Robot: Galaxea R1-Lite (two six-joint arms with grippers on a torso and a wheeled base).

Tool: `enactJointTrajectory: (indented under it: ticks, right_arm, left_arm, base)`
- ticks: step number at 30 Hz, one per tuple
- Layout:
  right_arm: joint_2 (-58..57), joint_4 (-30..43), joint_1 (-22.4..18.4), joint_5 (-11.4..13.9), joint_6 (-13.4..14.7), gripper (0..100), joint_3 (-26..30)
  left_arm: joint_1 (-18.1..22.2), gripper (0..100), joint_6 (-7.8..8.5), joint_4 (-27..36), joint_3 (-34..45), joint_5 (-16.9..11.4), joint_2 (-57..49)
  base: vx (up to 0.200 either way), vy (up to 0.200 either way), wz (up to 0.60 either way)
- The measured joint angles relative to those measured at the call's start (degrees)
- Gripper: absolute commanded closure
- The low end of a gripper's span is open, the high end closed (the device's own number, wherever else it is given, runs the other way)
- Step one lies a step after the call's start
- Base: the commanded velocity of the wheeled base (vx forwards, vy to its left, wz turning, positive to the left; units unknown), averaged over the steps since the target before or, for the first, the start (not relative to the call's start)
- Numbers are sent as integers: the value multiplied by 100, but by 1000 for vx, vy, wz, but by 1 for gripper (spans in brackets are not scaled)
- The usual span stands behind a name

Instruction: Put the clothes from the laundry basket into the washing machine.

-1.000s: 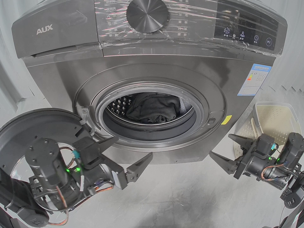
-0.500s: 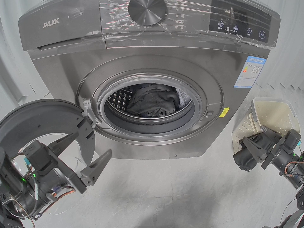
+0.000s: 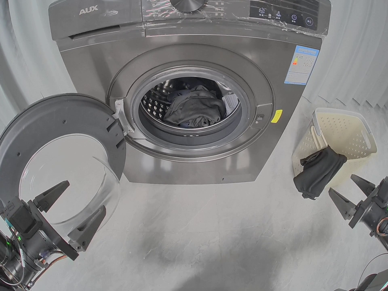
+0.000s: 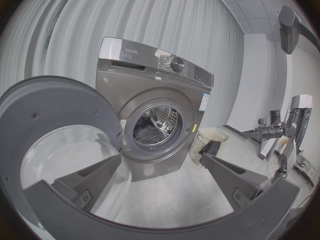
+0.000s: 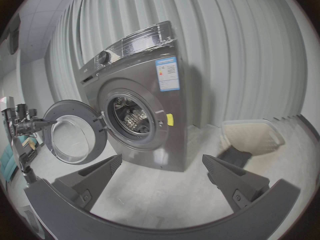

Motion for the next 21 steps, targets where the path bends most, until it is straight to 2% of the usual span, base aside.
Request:
enactJointTrajectory:
  ticks: [4,9,13,21]
  right_arm:
    - [-957,1085,-12,-101,-35,0,0]
    - [-2266,2343,-107,-154,-63,0,0]
    - [-3270,3235,-246,-178,-74,0,0]
    - [-4988,4927,-621,-208,-38,0,0]
  left_arm:
    - [151,0,20,730,27,-17,-521]
    - [430,0,26,1976,35,-77,-1458]
    - [735,0,26,2956,35,-249,-2422]
    - [1549,0,9,4704,35,-622,-4289]
  base:
    - [-200,0,0]
    - [0,0,0]
    - [0,0,0]
    - [0,-200,0]
